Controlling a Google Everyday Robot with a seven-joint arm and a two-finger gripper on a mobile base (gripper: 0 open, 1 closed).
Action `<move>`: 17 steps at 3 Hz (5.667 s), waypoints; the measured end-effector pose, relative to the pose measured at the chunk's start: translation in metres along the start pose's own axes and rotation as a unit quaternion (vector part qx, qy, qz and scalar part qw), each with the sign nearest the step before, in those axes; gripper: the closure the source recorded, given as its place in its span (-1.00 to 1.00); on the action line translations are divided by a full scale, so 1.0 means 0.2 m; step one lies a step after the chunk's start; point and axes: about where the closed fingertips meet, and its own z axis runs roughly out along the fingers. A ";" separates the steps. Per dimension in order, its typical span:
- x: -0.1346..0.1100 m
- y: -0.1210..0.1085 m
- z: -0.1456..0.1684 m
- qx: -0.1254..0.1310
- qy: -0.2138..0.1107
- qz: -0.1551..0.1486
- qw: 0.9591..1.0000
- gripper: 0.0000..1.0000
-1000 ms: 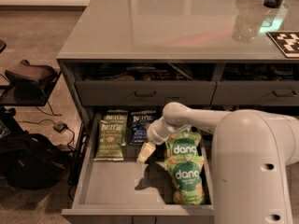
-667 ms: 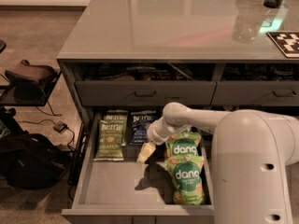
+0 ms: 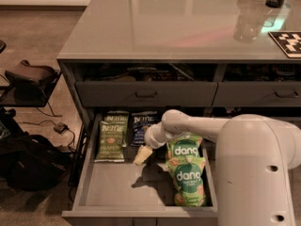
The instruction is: Pick blue chip bag from middle drawer and place on counter
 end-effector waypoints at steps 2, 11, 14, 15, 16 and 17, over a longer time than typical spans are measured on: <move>-0.07 -0.16 0.01 0.065 -0.052 -0.002 0.997 -1.00; 0.27 -0.66 0.42 0.148 0.036 0.113 0.982 -0.15; 0.21 -0.65 0.35 0.148 0.036 0.113 0.982 1.00; 0.19 -0.62 0.29 0.145 0.034 0.111 0.983 1.00; 0.16 -0.40 0.05 0.122 0.020 0.093 0.988 1.00; 0.11 -0.11 -0.22 0.088 0.038 0.044 0.994 1.00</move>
Offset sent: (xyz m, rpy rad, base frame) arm 0.0584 -0.0051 0.0176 0.1364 -0.2026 -0.1660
